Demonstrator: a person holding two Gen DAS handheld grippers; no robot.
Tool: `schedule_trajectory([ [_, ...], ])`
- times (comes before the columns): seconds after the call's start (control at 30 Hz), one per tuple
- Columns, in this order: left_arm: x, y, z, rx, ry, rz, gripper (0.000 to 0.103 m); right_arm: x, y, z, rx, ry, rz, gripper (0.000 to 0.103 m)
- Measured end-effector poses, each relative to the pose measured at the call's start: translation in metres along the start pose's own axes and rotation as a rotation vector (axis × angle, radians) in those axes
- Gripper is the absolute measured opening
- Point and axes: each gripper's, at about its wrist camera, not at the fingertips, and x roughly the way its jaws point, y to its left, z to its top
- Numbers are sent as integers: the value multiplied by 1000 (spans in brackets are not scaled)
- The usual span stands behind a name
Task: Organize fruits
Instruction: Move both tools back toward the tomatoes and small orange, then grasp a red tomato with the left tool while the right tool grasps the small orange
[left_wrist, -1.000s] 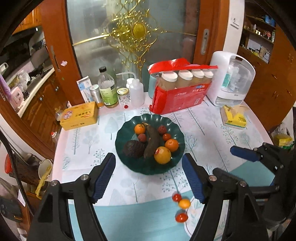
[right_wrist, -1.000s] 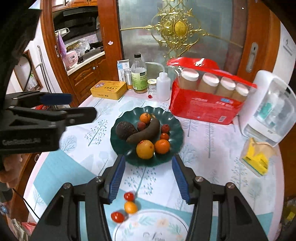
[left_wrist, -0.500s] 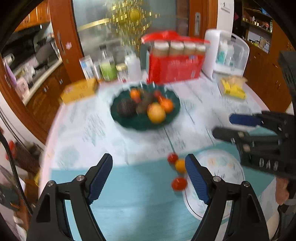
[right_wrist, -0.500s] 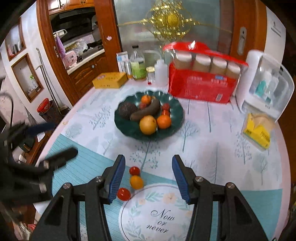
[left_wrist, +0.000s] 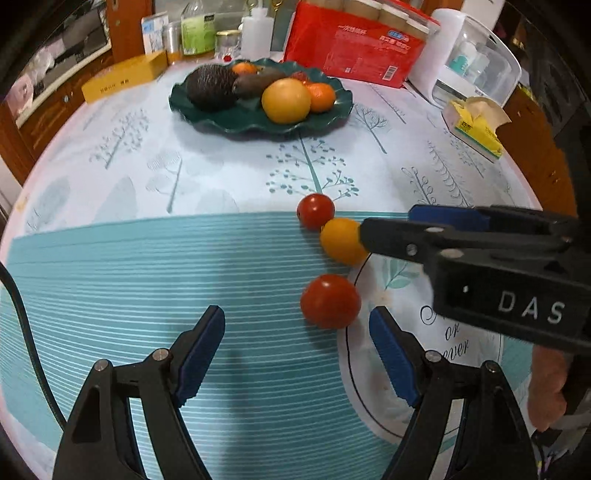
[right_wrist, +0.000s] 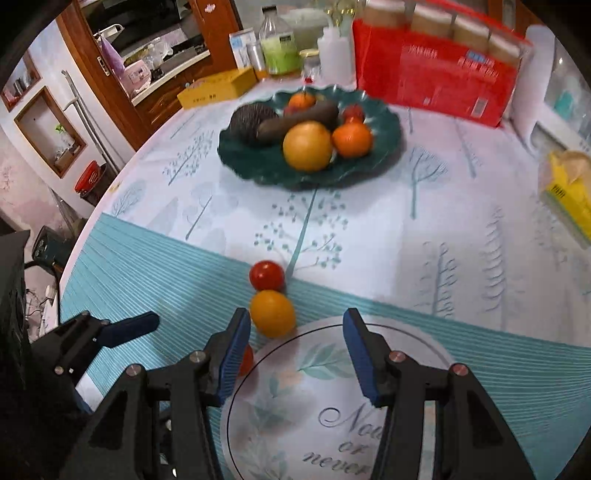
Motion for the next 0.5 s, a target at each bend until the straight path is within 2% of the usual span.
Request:
schedule_trajectory([
  [0.13,6,-1,1,-21,-8,-19,78,17,2,2,-11,34,38,47],
  [0.27,13,-4,3,-17,-8,-19,73,31,5,4,-14,70,69,35],
  [0.43,17,-8,7,-12,-15,-34,56,38,8,4,-21,84,93,32],
  [0.5,18,-11,7,-5,-14,-63,39,37,6,3,-16,82,94,32],
])
